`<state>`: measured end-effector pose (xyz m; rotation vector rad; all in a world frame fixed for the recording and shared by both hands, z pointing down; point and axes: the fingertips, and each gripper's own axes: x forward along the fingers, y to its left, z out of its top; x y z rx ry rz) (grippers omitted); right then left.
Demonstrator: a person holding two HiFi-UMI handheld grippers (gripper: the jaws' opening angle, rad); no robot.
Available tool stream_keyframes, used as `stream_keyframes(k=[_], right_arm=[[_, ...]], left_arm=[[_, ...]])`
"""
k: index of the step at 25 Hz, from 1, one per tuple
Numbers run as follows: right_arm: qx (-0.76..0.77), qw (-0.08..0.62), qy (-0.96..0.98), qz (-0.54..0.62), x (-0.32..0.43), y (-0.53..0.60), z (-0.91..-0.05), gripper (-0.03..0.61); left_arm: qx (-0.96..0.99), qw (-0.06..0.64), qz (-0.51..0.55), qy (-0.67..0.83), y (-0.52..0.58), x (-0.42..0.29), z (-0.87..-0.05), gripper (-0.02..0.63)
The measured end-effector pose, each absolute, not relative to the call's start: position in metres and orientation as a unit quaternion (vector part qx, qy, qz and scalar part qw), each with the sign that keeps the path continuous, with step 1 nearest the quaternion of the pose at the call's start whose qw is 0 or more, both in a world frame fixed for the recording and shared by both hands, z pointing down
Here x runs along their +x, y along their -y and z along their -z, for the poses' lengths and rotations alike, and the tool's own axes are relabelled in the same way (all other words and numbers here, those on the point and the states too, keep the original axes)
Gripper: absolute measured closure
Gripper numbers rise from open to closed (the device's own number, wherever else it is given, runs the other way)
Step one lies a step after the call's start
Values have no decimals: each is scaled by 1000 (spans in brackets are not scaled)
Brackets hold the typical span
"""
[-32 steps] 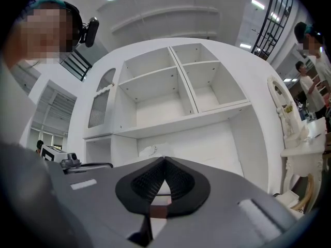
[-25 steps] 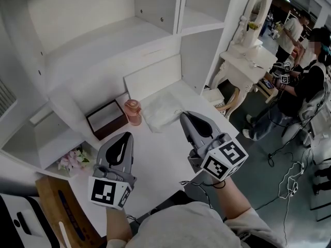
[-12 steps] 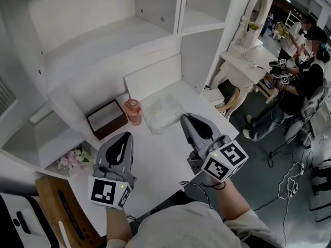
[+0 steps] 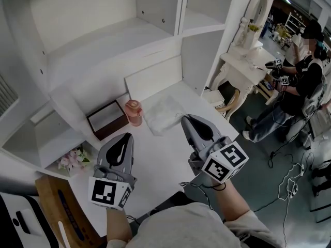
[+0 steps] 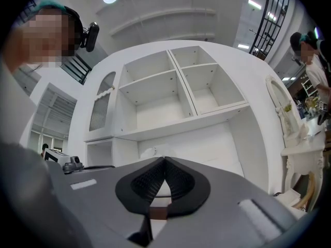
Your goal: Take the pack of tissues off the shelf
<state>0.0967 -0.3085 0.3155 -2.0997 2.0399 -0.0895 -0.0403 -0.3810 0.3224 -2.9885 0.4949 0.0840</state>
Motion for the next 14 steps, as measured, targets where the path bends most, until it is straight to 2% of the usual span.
stream_keyframes(k=[14], right_arm=[[-714,105,-692,26,96,307,-314,577]], left_arm=[[-985,54,-29,-163,381,-41,-323,612]])
